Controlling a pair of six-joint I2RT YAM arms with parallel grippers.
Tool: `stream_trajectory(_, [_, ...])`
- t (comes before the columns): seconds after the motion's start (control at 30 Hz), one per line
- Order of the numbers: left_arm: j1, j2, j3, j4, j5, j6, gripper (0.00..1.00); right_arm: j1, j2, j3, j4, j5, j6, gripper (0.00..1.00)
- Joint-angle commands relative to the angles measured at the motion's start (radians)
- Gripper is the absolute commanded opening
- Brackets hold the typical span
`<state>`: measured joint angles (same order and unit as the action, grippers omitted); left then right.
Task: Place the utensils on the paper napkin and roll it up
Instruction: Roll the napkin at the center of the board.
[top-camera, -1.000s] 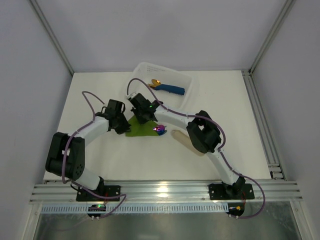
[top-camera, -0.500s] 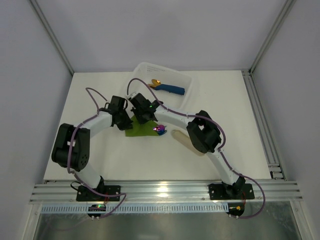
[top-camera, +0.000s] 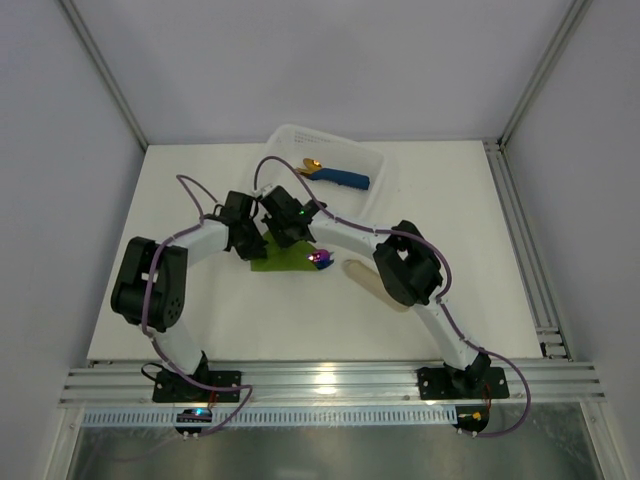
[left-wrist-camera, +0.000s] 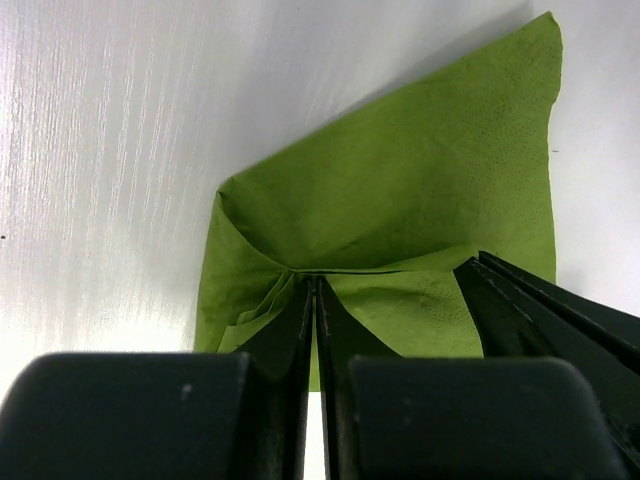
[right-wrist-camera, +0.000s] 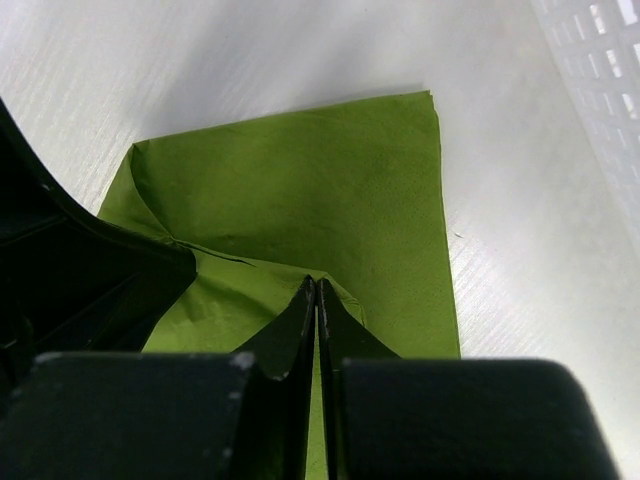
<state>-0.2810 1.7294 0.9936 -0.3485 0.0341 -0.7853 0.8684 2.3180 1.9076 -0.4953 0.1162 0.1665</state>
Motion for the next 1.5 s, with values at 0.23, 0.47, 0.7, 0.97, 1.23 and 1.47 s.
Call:
stream_trajectory(0.23, [0.002, 0.024, -0.007, 0.037, -0.026, -0.005, 0.02, -0.023, -0.008, 0.041, -0.005, -0.003, -0.01, 0.2])
stream_trajectory(0.47, [0.003, 0.016, -0.027, 0.042, -0.025, -0.002, 0.01, -0.035, -0.063, 0.021, -0.003, -0.015, -0.009, 0.39])
stream_trajectory(0.7, [0.005, 0.013, -0.055, 0.051, -0.025, 0.0, 0.01, -0.035, -0.12, -0.061, 0.052, -0.148, 0.014, 0.19])
stream_trajectory(0.97, [0.006, 0.004, -0.079, 0.059, -0.025, 0.0, 0.0, -0.031, -0.126, -0.13, 0.112, -0.228, 0.062, 0.04])
stream_trajectory(1.23, [0.012, -0.011, -0.118, 0.057, -0.026, -0.012, 0.0, -0.025, -0.103, -0.137, 0.13, -0.274, 0.079, 0.04])
stream_trajectory(1.47, [0.013, -0.03, -0.177, 0.062, -0.002, -0.057, 0.0, -0.02, -0.091, -0.166, 0.142, -0.291, 0.093, 0.04])
